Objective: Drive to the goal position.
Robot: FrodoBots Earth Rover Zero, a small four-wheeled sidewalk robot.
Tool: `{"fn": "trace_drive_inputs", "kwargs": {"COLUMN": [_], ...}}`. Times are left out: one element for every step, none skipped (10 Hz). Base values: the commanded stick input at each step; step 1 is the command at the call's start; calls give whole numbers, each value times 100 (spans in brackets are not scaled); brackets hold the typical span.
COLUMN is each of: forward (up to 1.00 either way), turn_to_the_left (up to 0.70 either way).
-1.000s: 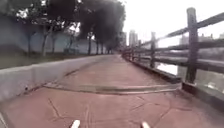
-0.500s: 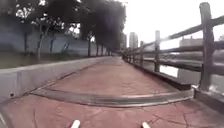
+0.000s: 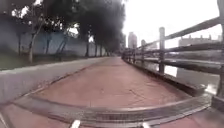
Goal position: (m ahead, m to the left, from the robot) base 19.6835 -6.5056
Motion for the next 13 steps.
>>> {"fn": "trace_drive_inputs", "kwargs": {"forward": [70, 70, 70, 70, 70, 70, 70, 70, 70, 70, 70, 70, 70], "turn_to_the_left": [0, 0, 0, 0, 0, 0, 0, 0, 0, 0, 0, 0, 0]}}
